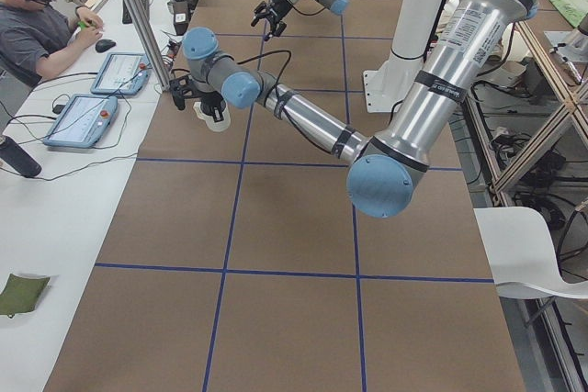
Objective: Left arm hands cup to right arm to dump lemon
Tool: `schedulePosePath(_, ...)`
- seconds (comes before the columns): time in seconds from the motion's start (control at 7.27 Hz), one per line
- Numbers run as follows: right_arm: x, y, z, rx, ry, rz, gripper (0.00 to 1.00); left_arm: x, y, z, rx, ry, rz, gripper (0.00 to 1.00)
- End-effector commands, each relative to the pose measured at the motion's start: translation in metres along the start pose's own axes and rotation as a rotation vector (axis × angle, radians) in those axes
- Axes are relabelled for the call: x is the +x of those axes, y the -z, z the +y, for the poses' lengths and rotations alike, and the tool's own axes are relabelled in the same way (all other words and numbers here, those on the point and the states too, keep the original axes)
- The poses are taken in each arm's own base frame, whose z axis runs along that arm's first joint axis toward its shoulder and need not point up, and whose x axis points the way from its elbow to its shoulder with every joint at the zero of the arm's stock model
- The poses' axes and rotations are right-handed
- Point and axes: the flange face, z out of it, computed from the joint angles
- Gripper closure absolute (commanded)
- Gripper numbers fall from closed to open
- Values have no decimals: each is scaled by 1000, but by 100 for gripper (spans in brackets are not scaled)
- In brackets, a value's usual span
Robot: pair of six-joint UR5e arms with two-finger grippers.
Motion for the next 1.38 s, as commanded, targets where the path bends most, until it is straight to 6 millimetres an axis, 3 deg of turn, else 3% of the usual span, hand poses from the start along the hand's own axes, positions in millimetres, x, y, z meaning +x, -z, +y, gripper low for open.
schedulePosePath(0.0,-60,-7,2,130,-26,12,2,82,-10,44,-74,169,47,100)
schedulePosePath(0.14,-88,-17,-9,154,-31,47,2,115,-19,69,-106,218,54,100)
schedulePosePath(0.41,-121,-20,-28,191,-45,71,3,152,-42,113,-164,285,43,100)
schedulePosePath(0.83,-125,-17,-27,206,-43,110,2,177,-60,154,-217,320,33,100)
schedulePosePath(1.24,-126,-17,-25,208,-42,120,2,188,-66,172,-240,324,32,100)
